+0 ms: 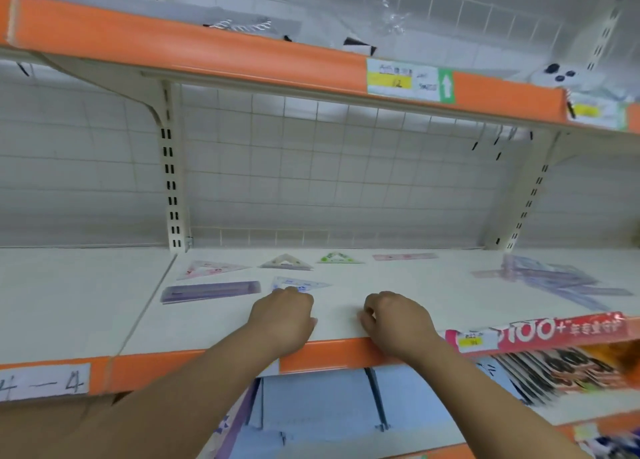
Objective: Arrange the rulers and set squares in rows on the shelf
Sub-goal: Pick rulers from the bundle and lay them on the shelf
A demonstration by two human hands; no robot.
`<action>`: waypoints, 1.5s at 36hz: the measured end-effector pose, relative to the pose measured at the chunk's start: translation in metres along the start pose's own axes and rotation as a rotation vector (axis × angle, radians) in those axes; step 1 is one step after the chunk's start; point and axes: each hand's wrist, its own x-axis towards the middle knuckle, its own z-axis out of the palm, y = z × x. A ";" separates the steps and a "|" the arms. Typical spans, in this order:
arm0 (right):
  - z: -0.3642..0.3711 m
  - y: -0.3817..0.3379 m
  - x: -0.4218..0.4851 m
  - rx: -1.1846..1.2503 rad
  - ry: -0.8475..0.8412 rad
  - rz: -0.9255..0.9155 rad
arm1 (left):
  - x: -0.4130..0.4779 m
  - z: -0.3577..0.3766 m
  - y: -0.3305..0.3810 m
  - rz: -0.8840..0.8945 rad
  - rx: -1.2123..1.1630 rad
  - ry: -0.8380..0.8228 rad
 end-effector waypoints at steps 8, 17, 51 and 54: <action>-0.019 0.103 -0.023 -0.017 0.018 0.049 | 0.027 0.007 0.104 0.042 -0.022 0.006; -0.042 0.214 -0.064 -0.020 -0.002 0.064 | 0.046 0.024 0.224 0.100 -0.024 0.009; -0.051 0.438 -0.035 -0.054 -0.006 0.239 | 0.208 0.021 0.412 0.334 0.002 0.085; -0.046 0.453 -0.021 -0.046 -0.003 0.267 | 0.229 0.021 0.418 0.340 0.006 0.067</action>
